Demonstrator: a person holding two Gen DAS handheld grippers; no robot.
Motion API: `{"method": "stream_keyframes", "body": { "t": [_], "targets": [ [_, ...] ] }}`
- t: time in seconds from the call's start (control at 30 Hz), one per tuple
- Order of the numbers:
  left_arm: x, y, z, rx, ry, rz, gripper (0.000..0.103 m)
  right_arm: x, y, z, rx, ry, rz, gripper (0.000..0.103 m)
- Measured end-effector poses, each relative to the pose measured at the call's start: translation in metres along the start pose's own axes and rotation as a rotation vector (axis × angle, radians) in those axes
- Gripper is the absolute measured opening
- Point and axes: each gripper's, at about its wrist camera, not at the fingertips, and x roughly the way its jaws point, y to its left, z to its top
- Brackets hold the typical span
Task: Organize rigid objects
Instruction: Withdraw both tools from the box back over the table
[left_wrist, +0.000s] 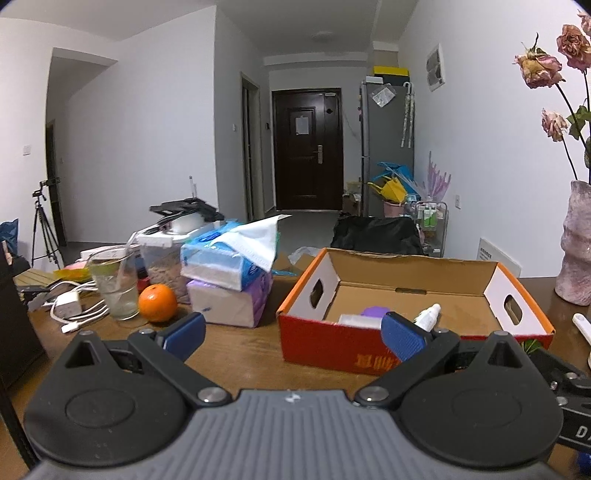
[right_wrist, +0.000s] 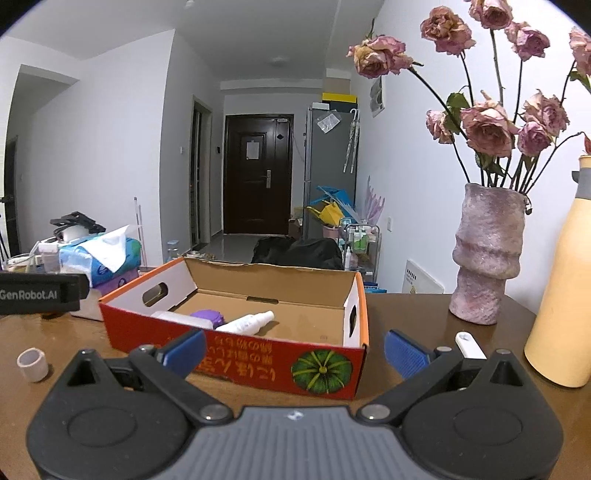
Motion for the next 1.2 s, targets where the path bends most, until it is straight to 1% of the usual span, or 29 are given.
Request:
{"method": "stream_keyframes", "body": {
  "t": [0.23,0.5,0.63,0.83,1.0,1.2],
  "targets": [
    [-0.026,0.017,-0.014,-0.024,0.004,0.013,0.103,-0.028,0.002,-0.011,-0.010,-0.018,0.010,0.103],
    [-0.054,0.035,-0.033,-0.032,0.012,0.018,0.103,-0.056,0.003,-0.027,-0.017,-0.011,0.013,0.103],
    [-0.065,0.042,-0.046,-0.021,0.023,0.030,0.103,-0.069,0.006,-0.038,-0.031,-0.006,0.024,0.103],
    [-0.079,0.052,-0.064,-0.007,0.047,0.023,0.103,-0.083,0.007,-0.054,-0.039,0.046,0.043,0.103],
    [-0.089,0.057,-0.077,0.008,0.067,0.015,0.103,-0.090,0.010,-0.069,-0.061,0.090,0.032,0.103],
    [-0.096,0.068,-0.084,-0.009,0.092,0.003,0.103,-0.093,0.014,-0.077,-0.082,0.122,0.030,0.103]
  ]
}}
